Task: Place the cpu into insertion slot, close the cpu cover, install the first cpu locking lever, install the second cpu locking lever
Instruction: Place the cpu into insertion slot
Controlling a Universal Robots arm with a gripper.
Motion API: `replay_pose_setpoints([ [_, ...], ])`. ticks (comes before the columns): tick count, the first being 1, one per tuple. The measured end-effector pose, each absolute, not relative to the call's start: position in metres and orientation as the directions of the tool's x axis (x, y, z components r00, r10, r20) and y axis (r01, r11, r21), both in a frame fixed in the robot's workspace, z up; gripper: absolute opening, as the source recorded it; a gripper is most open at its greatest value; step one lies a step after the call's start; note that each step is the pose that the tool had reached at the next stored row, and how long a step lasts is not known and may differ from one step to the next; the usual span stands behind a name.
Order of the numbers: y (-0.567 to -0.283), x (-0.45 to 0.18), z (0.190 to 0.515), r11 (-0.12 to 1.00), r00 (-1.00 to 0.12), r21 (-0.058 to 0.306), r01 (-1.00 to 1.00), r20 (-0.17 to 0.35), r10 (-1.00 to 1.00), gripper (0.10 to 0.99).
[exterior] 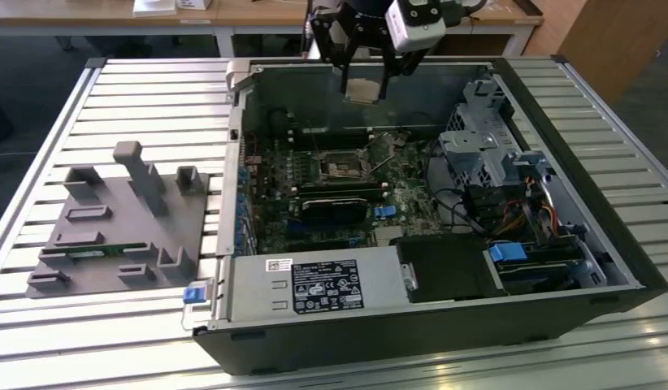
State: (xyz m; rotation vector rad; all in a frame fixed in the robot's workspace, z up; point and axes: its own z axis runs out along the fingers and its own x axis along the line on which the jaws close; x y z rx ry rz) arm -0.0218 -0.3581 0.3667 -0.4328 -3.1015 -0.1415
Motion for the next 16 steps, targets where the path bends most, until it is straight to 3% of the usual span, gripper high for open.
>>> replay_pose_setpoints([
  [16, -0.3579, -0.0218, 0.3665, 0.941, -0.945, 0.088, 0.327, 0.019, 0.327, 0.537],
])
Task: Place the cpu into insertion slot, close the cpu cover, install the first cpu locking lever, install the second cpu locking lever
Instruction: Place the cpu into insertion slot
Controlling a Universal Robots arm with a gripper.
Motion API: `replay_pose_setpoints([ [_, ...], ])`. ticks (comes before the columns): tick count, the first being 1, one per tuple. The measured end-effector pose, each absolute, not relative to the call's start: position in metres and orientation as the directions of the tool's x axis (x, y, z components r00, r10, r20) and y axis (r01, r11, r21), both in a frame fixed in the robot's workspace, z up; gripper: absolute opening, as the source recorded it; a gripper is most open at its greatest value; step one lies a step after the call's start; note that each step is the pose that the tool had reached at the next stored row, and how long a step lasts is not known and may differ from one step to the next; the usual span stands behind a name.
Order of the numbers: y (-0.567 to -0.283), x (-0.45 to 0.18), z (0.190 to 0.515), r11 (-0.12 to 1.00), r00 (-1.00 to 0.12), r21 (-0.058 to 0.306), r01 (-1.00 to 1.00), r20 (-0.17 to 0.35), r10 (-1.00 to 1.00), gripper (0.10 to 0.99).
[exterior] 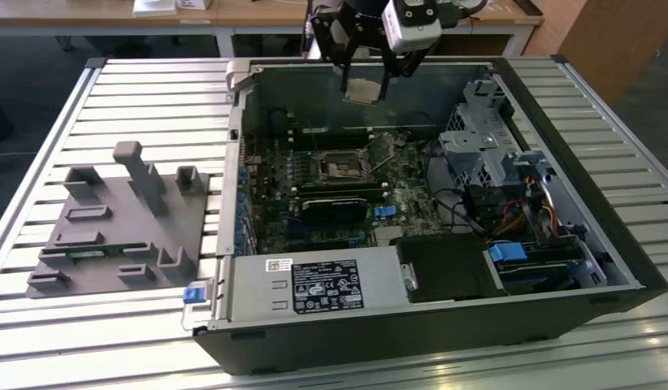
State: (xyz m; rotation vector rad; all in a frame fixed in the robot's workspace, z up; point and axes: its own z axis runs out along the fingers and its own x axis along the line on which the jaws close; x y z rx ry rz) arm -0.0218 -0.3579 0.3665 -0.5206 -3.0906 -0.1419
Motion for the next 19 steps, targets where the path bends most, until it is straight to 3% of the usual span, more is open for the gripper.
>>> replay_pose_setpoints([
  [19, -0.3578, -0.0218, 0.3664, 0.865, -0.869, 0.088, 0.495, 0.019, 0.495, 0.537],
])
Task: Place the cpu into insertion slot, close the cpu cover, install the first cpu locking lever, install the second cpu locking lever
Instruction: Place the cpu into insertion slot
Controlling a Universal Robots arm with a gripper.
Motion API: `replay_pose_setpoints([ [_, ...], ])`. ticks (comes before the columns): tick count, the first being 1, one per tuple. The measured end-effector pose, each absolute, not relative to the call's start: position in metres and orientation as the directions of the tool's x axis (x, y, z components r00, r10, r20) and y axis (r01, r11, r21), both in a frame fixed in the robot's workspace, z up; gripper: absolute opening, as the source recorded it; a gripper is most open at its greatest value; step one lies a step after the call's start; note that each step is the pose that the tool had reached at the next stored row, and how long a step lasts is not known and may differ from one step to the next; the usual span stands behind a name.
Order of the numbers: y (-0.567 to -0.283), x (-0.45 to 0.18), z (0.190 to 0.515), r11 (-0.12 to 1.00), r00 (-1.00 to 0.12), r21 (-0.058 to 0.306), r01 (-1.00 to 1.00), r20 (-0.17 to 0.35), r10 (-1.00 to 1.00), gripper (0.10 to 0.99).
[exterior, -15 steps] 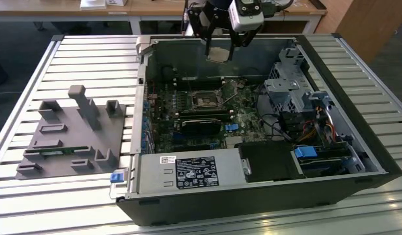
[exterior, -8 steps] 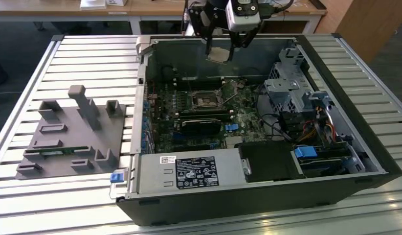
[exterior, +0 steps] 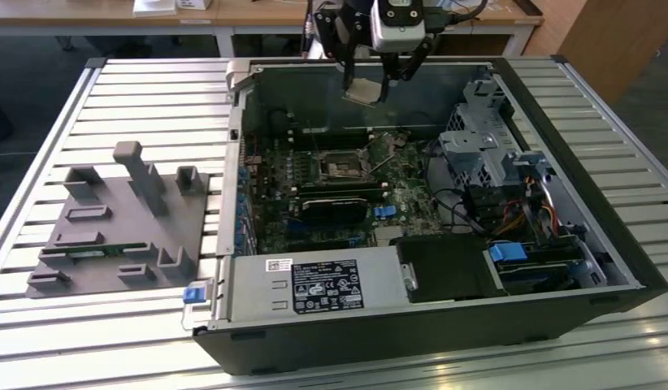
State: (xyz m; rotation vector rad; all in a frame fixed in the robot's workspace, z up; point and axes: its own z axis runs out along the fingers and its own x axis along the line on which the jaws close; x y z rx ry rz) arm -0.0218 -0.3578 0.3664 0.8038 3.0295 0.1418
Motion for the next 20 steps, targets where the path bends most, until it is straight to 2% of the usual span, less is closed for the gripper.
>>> replay_pose_setpoints([
  [20, -0.3578, -0.0217, 0.3663, 0.767, -0.771, 0.088, 0.636, 0.019, 0.637, 0.537],
])
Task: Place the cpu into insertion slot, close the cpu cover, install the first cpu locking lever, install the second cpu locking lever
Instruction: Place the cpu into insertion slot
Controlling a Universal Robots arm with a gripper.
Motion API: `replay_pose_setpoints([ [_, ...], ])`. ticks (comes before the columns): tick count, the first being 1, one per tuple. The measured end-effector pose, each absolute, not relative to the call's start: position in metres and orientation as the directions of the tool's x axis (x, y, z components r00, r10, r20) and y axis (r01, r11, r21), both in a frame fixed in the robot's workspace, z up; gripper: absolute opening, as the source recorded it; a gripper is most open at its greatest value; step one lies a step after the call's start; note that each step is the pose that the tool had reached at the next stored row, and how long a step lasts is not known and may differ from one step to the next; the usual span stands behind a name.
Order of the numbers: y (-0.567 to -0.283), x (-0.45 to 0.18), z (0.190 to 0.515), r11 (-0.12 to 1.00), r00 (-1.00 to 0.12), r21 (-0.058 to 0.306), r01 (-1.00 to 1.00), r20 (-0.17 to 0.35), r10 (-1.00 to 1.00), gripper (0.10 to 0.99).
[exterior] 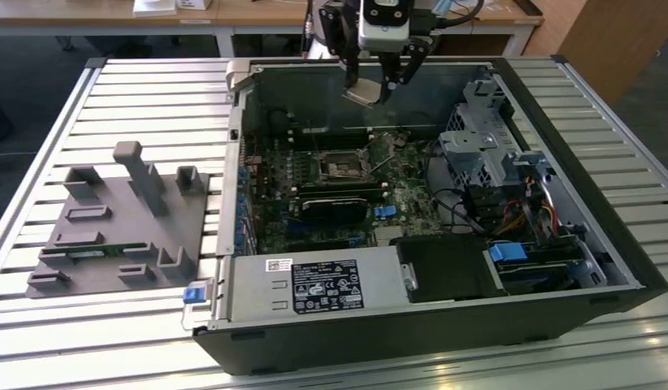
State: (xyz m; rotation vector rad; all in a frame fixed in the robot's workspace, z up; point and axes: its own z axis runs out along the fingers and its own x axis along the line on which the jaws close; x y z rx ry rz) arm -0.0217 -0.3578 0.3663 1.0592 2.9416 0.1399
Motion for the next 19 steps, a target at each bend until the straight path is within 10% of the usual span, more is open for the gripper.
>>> replay_pose_setpoints([
  [19, -0.3578, -0.0218, 0.3662, 0.654, -0.657, 0.088, 0.752, 0.019, 0.753, 0.537],
])
